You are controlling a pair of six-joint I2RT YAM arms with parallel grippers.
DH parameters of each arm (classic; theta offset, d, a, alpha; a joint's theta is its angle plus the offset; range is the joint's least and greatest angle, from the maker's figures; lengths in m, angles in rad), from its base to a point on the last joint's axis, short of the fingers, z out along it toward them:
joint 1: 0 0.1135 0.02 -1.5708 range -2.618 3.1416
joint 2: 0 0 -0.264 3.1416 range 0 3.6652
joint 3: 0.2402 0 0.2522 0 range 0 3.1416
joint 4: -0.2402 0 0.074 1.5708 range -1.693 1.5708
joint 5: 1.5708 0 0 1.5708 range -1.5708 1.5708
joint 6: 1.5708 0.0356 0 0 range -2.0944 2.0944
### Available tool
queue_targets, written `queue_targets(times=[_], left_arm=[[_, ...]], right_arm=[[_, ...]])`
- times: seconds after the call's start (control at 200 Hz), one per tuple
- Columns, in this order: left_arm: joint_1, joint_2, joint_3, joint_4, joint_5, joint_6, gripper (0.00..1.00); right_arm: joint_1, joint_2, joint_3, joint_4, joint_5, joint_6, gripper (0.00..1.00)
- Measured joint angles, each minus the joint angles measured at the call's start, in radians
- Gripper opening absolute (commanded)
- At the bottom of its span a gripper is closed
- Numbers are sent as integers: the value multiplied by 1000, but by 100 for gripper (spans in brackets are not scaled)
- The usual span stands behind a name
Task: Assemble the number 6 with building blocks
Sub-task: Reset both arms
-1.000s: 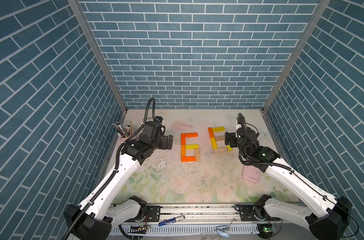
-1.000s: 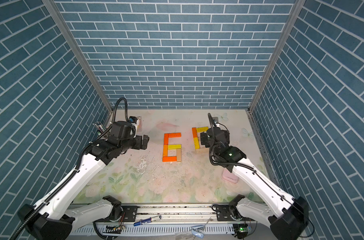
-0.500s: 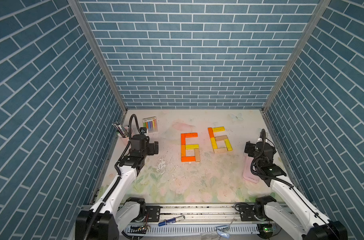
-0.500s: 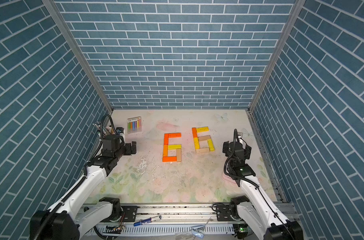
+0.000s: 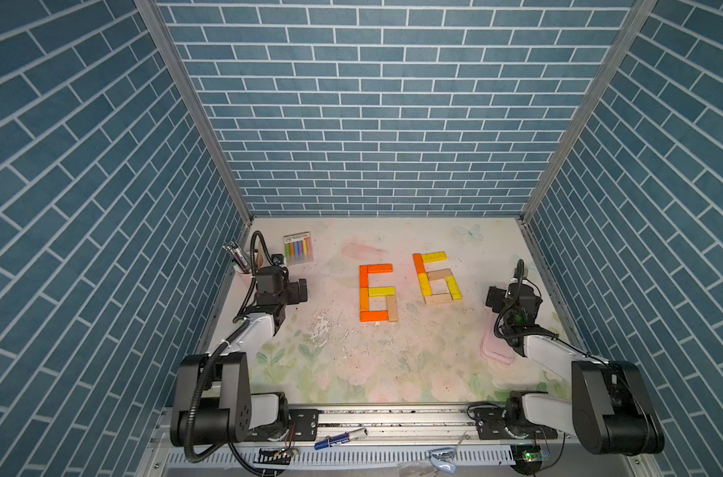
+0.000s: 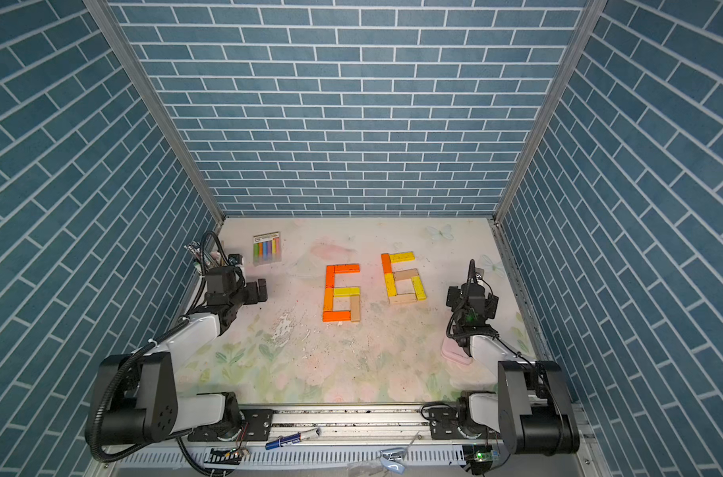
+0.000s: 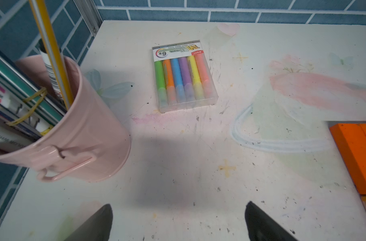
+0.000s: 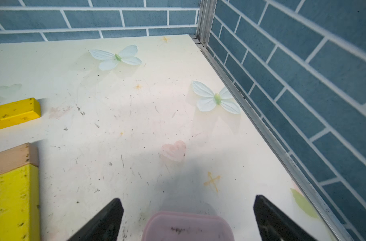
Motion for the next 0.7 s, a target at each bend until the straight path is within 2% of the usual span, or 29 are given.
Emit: queue_targets(times=[0.43, 0.585, 0.7], left_arm=[[-5, 132, -97, 355, 17, 21, 99], [-35, 171, -149, 498, 10, 49, 99], [-45, 185, -176, 533, 5, 58, 99]], right_arm=[[-75, 221, 22, 246, -77, -17, 98], [-79, 255, 21, 311, -127, -20, 97], [-80, 256, 21, 335, -148, -23, 97]])
